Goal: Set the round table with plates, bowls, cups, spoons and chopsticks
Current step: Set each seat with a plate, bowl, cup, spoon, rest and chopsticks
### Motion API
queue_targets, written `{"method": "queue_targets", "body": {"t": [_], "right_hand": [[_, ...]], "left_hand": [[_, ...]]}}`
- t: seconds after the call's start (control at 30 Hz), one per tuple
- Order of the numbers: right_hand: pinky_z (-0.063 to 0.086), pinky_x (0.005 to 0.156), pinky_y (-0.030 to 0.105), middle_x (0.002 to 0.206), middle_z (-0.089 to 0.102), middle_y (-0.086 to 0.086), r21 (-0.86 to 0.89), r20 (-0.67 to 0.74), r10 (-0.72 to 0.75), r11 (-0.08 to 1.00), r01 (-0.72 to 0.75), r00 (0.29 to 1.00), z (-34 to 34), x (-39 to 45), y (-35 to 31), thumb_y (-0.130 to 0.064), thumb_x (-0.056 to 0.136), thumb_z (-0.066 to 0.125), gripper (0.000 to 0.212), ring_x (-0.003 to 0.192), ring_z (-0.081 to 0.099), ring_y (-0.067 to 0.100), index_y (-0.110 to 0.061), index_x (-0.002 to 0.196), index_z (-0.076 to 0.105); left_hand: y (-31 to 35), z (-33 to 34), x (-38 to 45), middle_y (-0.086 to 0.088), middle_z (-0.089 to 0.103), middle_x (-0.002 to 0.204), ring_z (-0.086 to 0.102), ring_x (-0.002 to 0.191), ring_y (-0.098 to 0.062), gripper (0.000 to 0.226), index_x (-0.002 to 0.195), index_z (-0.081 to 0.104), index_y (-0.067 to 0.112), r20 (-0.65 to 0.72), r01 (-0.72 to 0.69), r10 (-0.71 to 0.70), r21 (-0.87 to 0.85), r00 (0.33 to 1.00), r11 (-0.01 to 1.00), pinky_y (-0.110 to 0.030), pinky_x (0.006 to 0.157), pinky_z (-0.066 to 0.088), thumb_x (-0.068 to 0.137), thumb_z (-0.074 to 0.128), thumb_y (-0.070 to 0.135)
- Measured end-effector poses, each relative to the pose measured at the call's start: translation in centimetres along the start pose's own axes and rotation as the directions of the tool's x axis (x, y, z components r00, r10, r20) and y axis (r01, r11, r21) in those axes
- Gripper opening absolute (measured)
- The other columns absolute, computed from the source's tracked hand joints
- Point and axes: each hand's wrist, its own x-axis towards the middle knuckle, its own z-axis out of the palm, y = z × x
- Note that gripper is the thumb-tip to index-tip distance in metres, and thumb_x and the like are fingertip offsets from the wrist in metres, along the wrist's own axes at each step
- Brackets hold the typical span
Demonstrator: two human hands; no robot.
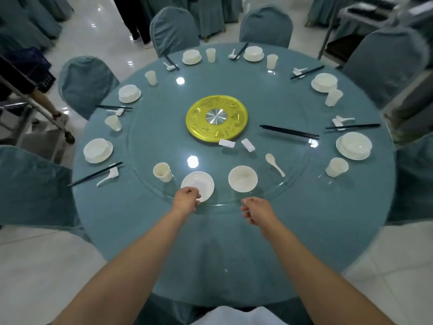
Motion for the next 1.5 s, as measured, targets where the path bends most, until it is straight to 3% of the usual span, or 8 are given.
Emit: {"method": "queue_targets", "body": {"t": [0.2, 0.33, 0.57, 0.77, 0.93, 1.17, 1.33, 1.5], "right_hand": [[0.037, 0.051, 0.021, 0.077, 0.064, 0.001, -0.069, -0.002, 0.053, 0.996, -0.053, 0.999, 3.0, 2.2, -2.1, -0.019, 0.095, 0.049, 0.015, 0.056, 0.054, 0.013, -0.015, 0.094, 0.064], [0.037, 0.048, 0.020, 0.079, 0.063, 0.003, -0.081, 0.000, 0.089, 0.993, -0.088, 0.996, 5.6, 4.8, -3.2, -0.017, 0.096, 0.048, 0.017, 0.056, 0.052, 0.014, -0.012, 0.097, 0.064], [0.039, 0.048, 0.022, 0.082, 0.061, 0.006, -0.114, 0.006, 0.184, 0.977, -0.182, 0.983, 9.2, 9.1, -3.4, -0.016, 0.097, 0.046, 0.016, 0.057, 0.054, 0.016, -0.012, 0.098, 0.062], [0.043, 0.057, 0.030, 0.079, 0.056, 0.008, -0.186, 0.020, 0.226, 0.958, -0.218, 0.974, 12.1, 12.3, -2.5, -0.013, 0.091, 0.046, 0.024, 0.069, 0.052, 0.021, -0.003, 0.104, 0.064], [0.037, 0.065, 0.032, 0.074, 0.045, 0.007, -0.284, 0.014, 0.228, 0.935, -0.215, 0.973, 13.8, 13.4, -2.6, -0.011, 0.084, 0.044, 0.010, 0.071, 0.040, 0.021, -0.014, 0.077, 0.050], [0.040, 0.064, 0.033, 0.076, 0.052, 0.011, -0.184, -0.038, 0.244, 0.952, -0.246, 0.969, 14.1, 13.6, -2.3, -0.008, 0.085, 0.045, 0.013, 0.070, 0.047, 0.023, -0.010, 0.081, 0.057], [0.039, 0.062, 0.033, 0.077, 0.052, 0.014, -0.137, -0.057, 0.293, 0.945, -0.298, 0.955, 13.9, 13.3, -2.1, -0.003, 0.084, 0.043, 0.015, 0.063, 0.047, 0.023, -0.008, 0.081, 0.058], [0.038, 0.051, 0.027, 0.077, 0.050, 0.011, -0.015, -0.065, 0.327, 0.944, -0.329, 0.943, 13.7, 13.0, -1.9, -0.003, 0.083, 0.044, 0.016, 0.068, 0.043, 0.022, -0.011, 0.080, 0.058]], "left_hand": [[1.1, -0.7, 5.7, -0.013, 0.069, 0.097, 0.063, 0.075, -0.025, 0.020, 0.098, 0.065, 0.007, -0.002, -0.018, 0.018, 0.093, 1.000, 0.995, -0.032, 0.072, 0.047, 0.092, 0.048, 0.016], [0.5, -2.3, 10.0, -0.014, 0.070, 0.099, 0.065, 0.093, -0.031, 0.024, 0.099, 0.068, 0.006, -0.099, -0.029, 0.061, 0.301, 0.993, 0.953, -0.037, 0.085, 0.052, 0.093, 0.049, 0.020], [-1.8, -3.0, 14.9, -0.016, 0.069, 0.096, 0.063, 0.094, -0.034, 0.016, 0.094, 0.067, 0.002, -0.134, -0.007, 0.080, 0.474, 0.988, 0.880, -0.030, 0.073, 0.040, 0.089, 0.055, 0.012], [-3.0, -2.7, 16.5, -0.014, 0.064, 0.077, 0.061, 0.078, -0.033, 0.016, 0.075, 0.063, 0.003, -0.088, -0.040, 0.103, 0.537, 0.991, 0.843, -0.030, 0.064, 0.039, 0.087, 0.056, 0.012], [-3.4, -2.5, 16.9, -0.005, 0.054, 0.072, 0.049, 0.067, -0.024, 0.019, 0.068, 0.052, 0.012, -0.075, -0.085, 0.153, 0.559, 0.985, 0.825, -0.029, 0.060, 0.034, 0.087, 0.052, 0.013], [-3.9, -2.6, 16.7, -0.006, 0.057, 0.081, 0.052, 0.071, -0.025, 0.016, 0.078, 0.058, 0.009, -0.081, -0.101, 0.187, 0.605, 0.979, 0.790, -0.032, 0.062, 0.039, 0.090, 0.049, 0.015], [-3.8, -2.5, 16.4, -0.003, 0.062, 0.084, 0.059, 0.076, -0.024, 0.013, 0.084, 0.062, 0.011, -0.103, -0.061, 0.141, 0.555, 0.985, 0.830, -0.033, 0.064, 0.046, 0.088, 0.049, 0.011], [-3.6, -2.5, 16.6, -0.002, 0.064, 0.086, 0.058, 0.076, -0.021, 0.015, 0.084, 0.062, 0.014, -0.142, 0.027, 0.045, 0.465, 0.989, 0.885, -0.029, 0.063, 0.042, 0.086, 0.049, 0.006]]}}
